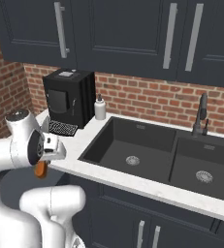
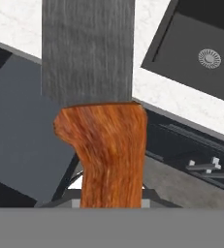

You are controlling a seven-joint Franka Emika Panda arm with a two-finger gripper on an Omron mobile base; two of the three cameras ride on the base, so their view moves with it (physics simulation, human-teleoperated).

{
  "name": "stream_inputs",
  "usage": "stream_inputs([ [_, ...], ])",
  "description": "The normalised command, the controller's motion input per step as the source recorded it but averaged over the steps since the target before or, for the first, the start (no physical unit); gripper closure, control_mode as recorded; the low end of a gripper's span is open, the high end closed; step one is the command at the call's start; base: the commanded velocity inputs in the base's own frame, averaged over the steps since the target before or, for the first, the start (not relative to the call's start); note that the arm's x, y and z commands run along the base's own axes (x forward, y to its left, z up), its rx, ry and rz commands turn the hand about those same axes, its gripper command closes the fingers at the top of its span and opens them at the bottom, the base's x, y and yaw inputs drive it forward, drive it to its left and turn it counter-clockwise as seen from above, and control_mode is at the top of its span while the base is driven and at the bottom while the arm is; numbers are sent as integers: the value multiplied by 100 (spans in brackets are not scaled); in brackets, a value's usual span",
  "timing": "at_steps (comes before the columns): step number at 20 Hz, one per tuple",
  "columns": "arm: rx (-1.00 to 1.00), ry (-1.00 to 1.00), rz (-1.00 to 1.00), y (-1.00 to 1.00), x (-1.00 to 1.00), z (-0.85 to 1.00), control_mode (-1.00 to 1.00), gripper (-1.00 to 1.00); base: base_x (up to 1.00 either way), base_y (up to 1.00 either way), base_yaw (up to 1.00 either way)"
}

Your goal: Pick up the knife from the drawer and place it on the cutting board. Then place the meat from the plate to the cutting board.

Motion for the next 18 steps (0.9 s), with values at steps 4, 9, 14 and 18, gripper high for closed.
stream_inputs([
  [4, 0, 11, -16, -64, 59, 2, -100, 100, 0, 0, 0],
  [9, 0, 12, -12, -54, 51, -14, -100, 100, 0, 0, 0],
  [14, 0, 10, -7, -70, 15, -29, -100, 100, 0, 0, 0],
  [18, 0, 6, -7, -42, 0, -32, 100, 100, -1, -11, -4],
])
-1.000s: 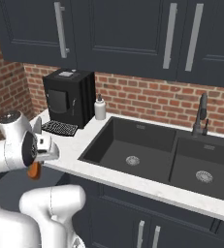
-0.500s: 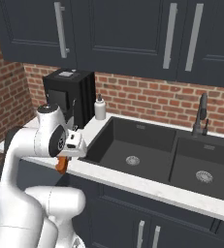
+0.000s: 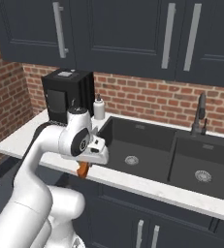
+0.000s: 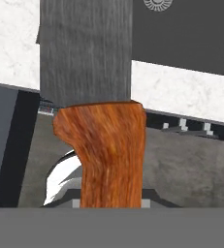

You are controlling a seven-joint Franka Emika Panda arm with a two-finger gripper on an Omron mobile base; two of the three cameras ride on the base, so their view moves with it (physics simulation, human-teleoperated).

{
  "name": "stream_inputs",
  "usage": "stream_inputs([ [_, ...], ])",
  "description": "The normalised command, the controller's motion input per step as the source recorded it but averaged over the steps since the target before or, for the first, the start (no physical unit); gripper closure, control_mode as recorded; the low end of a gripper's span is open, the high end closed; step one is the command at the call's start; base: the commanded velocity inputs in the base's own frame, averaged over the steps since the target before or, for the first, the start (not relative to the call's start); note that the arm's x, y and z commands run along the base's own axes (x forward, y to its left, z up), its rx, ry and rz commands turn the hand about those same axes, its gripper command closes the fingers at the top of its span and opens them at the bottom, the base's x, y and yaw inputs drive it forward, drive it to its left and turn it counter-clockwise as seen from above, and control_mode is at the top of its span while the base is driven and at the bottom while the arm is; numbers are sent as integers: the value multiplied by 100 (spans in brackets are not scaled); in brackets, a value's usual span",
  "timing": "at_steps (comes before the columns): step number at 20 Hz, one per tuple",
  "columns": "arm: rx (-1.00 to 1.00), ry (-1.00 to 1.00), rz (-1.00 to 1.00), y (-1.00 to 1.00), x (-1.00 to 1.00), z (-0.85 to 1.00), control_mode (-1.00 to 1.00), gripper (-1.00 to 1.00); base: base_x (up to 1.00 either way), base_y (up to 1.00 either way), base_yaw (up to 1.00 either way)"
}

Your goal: Pick up the knife from the drawer and place it on the cutting board. Then place the meat from the plate to the cutting board.

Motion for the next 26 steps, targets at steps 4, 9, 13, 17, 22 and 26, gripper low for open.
stream_inputs([
  [4, 0, 0, 0, 0, 0, 0, 100, 100, -32, -37, -22],
  [9, 0, 0, 0, 0, 0, 0, 100, 100, -80, -33, -32],
  [13, 0, 0, 0, 0, 0, 0, 100, 100, -99, -28, -36],
  [17, 0, 0, 0, 0, 0, 0, 100, 100, -95, -36, -36],
  [22, 0, 0, 0, 0, 0, 0, 100, 100, -26, -73, -29],
  [26, 0, 0, 0, 0, 0, 0, 100, 100, 16, -99, -15],
])
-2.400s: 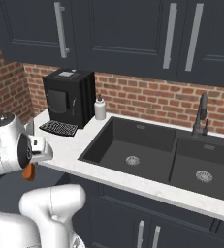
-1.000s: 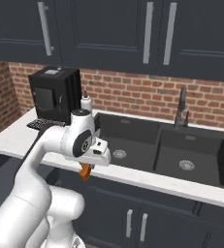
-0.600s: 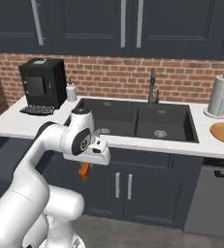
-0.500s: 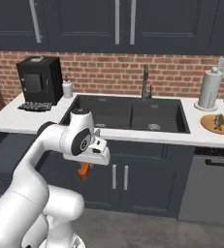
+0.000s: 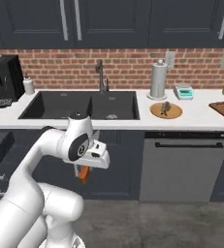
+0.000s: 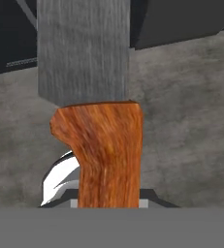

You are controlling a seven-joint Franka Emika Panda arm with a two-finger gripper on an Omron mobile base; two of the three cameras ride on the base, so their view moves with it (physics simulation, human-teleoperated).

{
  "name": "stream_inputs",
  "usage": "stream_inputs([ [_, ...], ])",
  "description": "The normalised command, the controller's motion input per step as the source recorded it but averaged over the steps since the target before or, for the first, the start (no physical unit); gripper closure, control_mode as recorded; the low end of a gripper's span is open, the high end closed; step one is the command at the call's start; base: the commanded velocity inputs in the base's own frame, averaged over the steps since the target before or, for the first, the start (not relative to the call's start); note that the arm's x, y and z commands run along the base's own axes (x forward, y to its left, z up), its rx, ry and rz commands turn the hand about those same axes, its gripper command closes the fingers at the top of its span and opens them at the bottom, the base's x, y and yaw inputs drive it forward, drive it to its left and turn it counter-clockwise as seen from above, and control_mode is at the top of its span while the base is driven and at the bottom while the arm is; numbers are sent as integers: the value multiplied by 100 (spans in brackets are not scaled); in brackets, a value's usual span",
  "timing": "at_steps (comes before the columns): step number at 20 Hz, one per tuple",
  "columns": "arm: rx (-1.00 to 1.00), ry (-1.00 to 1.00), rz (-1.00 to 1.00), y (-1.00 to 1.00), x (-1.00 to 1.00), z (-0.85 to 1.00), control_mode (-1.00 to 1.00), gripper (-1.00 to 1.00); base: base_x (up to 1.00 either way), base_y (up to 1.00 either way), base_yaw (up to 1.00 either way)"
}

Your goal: Pick up the knife from the drawer and place it on the cutting board. Then place the meat from the plate to the cutting board.

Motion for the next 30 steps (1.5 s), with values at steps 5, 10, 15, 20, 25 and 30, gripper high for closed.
stream_inputs([
  [5, 0, 0, 0, 0, 0, 0, 100, 100, 56, -100, -3],
  [10, 0, 0, 0, 0, 0, 0, 100, 100, 87, -99, 0],
  [15, 0, 0, 0, 0, 0, 0, 100, 100, 96, -91, 0],
  [20, 0, 0, 0, 0, 0, 0, 100, 100, 93, -69, 0],
  [25, 0, 0, 0, 0, 0, 0, 100, 100, 85, -23, 0],
  [30, 0, 0, 0, 0, 0, 0, 100, 100, 73, 7, 1],
])
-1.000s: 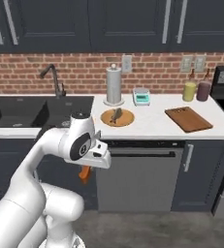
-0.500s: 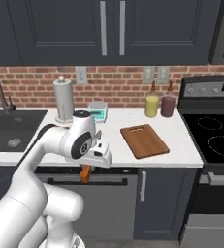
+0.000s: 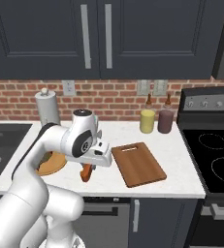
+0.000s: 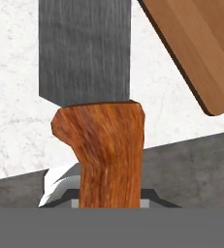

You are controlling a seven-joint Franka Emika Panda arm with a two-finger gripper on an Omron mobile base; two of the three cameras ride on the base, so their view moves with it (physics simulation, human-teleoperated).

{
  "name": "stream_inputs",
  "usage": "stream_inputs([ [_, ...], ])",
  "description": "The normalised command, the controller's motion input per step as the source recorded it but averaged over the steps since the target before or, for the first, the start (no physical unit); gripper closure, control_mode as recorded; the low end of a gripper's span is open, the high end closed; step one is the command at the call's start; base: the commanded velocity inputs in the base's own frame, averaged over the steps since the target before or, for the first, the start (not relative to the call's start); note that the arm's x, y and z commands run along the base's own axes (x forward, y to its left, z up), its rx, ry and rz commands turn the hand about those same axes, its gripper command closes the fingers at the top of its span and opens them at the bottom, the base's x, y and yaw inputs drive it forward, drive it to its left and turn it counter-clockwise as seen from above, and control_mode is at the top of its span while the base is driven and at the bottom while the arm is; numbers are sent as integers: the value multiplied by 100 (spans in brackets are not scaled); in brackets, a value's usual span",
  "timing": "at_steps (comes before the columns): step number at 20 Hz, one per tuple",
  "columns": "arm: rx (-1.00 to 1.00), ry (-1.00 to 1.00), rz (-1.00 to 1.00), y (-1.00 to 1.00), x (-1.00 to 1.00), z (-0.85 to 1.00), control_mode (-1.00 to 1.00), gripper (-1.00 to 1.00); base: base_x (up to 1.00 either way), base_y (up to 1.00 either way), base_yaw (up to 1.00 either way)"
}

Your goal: Pick up the knife from the drawer and place it on the cutting board. Then place the meat from the plate to the cutting board.

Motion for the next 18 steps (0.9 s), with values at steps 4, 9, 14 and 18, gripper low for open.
stream_inputs([
  [4, 0, 0, 0, 0, 0, 0, 100, 100, 69, 10, 2],
  [9, 0, 3, 0, -11, 27, -13, -100, 100, 20, 0, 0],
  [14, 1, 8, 3, -50, 53, -22, -100, 100, 0, 0, 0],
  [18, 1, 5, 9, -58, 57, -8, -100, 100, 0, 0, 0],
])
